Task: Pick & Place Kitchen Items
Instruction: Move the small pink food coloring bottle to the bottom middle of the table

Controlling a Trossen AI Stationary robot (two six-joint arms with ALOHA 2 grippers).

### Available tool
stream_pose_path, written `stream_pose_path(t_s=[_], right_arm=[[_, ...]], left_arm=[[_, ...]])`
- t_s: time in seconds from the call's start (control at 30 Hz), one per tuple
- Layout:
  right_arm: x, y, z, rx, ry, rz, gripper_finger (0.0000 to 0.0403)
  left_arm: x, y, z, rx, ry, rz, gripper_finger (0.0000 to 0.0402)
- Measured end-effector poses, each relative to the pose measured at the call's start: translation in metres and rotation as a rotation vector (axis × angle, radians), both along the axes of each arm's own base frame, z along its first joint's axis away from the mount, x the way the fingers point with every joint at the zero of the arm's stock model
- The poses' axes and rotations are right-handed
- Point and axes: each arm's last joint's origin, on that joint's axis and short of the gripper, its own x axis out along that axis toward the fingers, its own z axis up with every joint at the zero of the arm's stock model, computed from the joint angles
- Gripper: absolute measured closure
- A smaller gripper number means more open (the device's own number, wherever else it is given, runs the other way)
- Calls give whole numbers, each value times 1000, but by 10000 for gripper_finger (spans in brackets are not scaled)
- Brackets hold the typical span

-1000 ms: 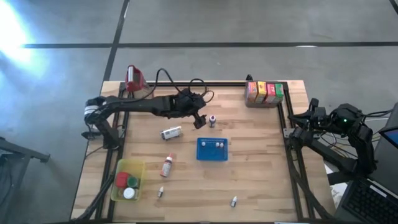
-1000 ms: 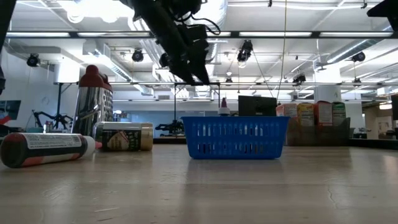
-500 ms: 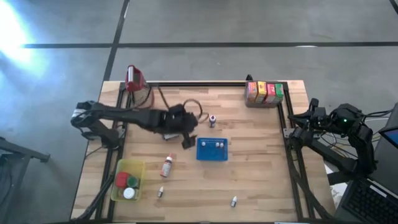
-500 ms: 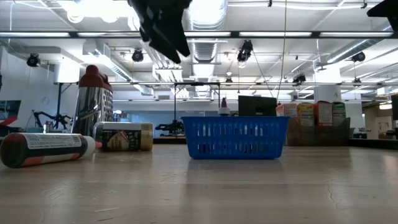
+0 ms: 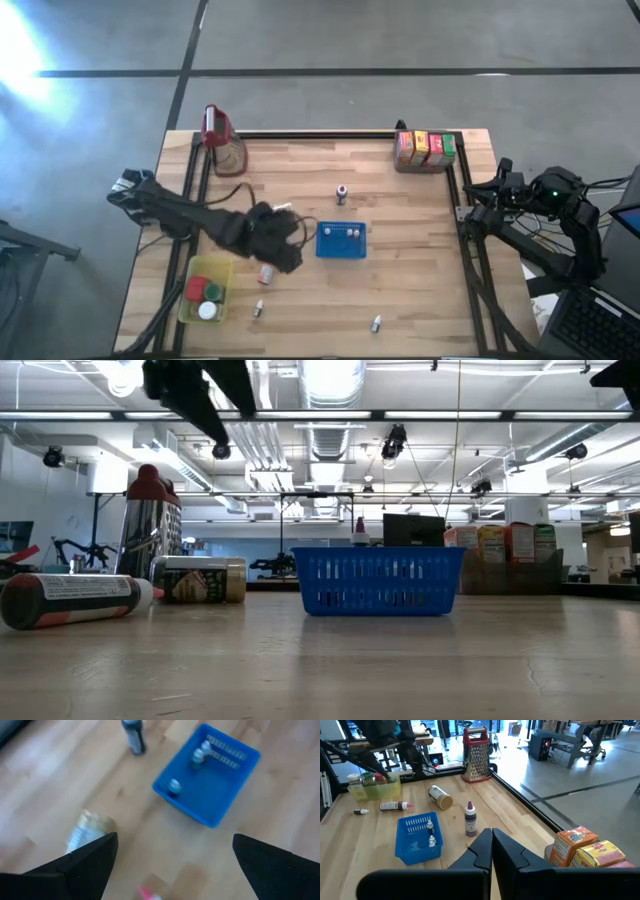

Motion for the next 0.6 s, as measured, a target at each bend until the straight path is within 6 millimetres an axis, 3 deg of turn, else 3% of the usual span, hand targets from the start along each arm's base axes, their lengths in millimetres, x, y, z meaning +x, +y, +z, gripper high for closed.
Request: stream_pose_path(t_s=[0.33, 0.6], right_arm=[[0, 0, 0, 0, 0, 0, 394], [0, 0, 0, 0, 0, 0, 394]], left_arm=[[-30, -61, -5, -296, -52, 168, 3], [-34, -101, -53, -481, 228, 381, 3]])
